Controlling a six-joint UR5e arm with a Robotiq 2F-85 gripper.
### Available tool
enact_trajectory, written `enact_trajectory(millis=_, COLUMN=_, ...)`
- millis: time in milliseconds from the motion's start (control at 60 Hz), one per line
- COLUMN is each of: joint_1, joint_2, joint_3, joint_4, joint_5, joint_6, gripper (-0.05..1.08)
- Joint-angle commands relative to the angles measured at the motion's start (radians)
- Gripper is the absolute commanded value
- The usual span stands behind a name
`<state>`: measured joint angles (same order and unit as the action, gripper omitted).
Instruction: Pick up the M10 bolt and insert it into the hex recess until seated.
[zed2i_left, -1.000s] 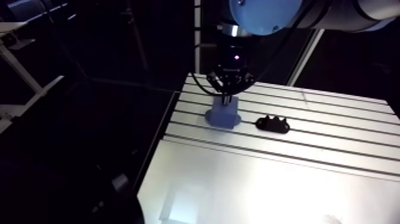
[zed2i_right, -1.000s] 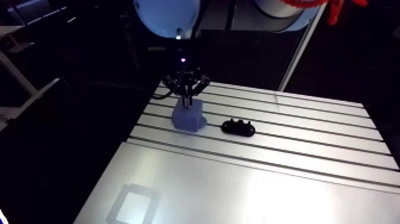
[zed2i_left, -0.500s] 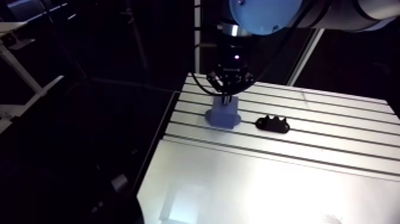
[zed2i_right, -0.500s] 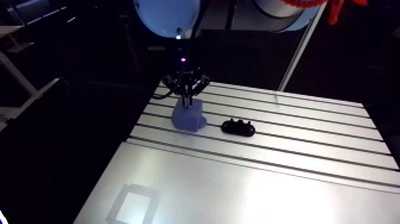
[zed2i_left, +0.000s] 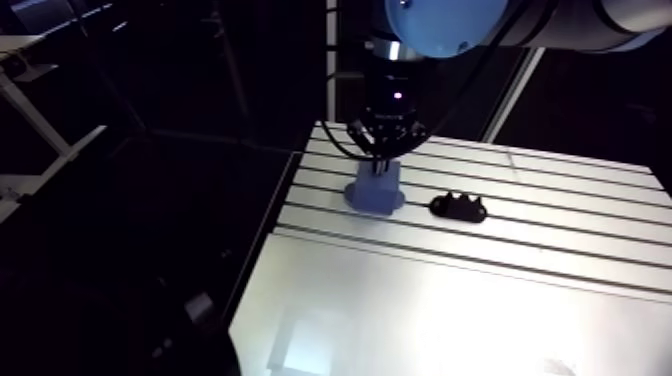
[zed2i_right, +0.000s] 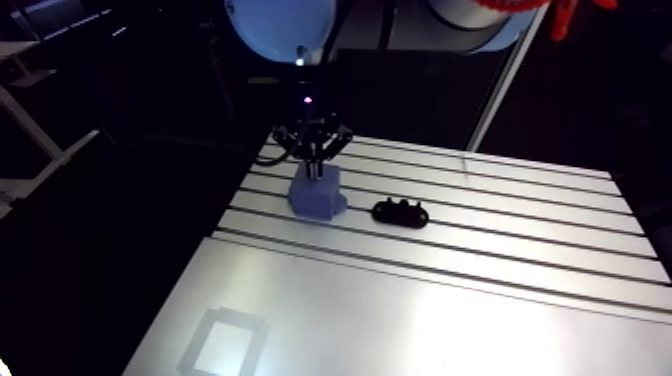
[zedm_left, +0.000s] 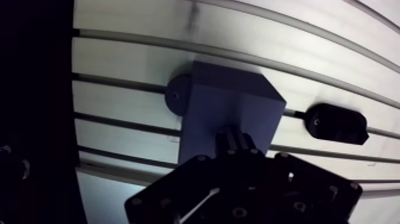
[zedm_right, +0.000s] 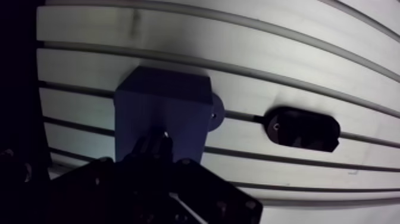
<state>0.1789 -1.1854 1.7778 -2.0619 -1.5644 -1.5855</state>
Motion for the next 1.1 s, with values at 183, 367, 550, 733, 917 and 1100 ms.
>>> enact_trajectory(millis=183, joint_1=0.002, joint_2=-0.004, joint_3=-0.011, joint_4=0.008, joint_5=0.002, joint_6=-0.001, gripper=1.08)
enact_trajectory(millis=367, joint_1=0.002, joint_2=-0.016, joint_3=-0.013, joint_4=0.013, joint_5=0.001, joint_6=0.000, gripper=1.08)
enact_trajectory(millis=550, joint_1=0.002, joint_2=-0.030, joint_3=-0.018, joint_4=0.044, joint_5=0.001, joint_6=-0.001, gripper=0.78)
enact_trajectory(millis=733, joint_1=0.004, joint_2=-0.040, joint_3=-0.028, joint_4=0.090, joint_5=-0.006, joint_6=-0.014, gripper=0.00)
enact_trajectory(millis=917, joint_1=0.002, joint_2=-0.066, joint_3=-0.036, joint_4=0.090, joint_5=-0.006, joint_6=-0.034, gripper=0.00)
enact_trajectory(millis=1100, joint_1=0.001, joint_2=-0.091, joint_3=-0.077, joint_4=0.125, joint_5=-0.006, joint_6=-0.017, gripper=0.00)
